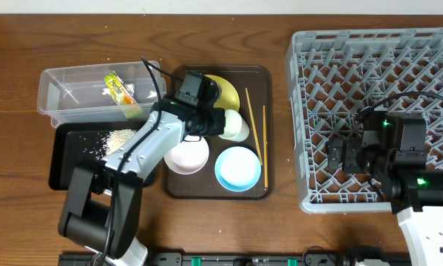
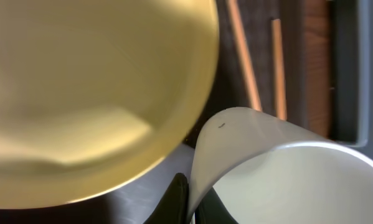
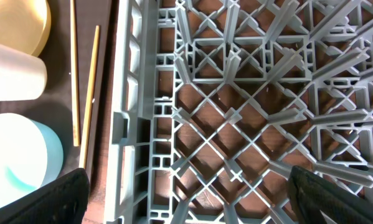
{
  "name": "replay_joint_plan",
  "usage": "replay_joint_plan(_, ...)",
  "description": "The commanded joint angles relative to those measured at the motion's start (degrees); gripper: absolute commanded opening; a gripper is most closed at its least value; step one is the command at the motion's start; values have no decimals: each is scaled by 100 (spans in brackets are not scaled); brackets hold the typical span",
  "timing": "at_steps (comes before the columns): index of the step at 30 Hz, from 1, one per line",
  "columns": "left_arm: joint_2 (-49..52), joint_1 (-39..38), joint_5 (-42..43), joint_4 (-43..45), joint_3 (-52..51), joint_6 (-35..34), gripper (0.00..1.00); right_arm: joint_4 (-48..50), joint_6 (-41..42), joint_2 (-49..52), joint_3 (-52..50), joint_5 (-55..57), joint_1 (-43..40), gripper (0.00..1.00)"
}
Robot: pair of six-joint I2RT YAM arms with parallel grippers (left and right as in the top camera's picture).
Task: Sort waste into correct bins and load items into the dishwasher rack
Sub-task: 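Grasp the white cup with the left gripper and lift it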
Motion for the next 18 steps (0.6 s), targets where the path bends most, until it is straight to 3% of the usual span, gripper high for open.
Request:
replay_joint_plan(1,-306,205,953,52,79,-332,6,-4,35,0,109,61,59,99)
replay_joint_plan(5,-472,627,1696,109,79,-765,6,236,94,0,109,323,59,99)
replay_joint_plan(9,-411,1178,2863,710,72,-1438,6,1008,258,101,109,28,59,99)
replay_joint_plan(14,-216,1506,4157,1722,72,-2343,6,1659,-61,437,109,-2315,66,99)
replay_joint_plan(18,-125,1421,4885,2107,72,-2527,6,1834,-568,822,109,-4076,68,99)
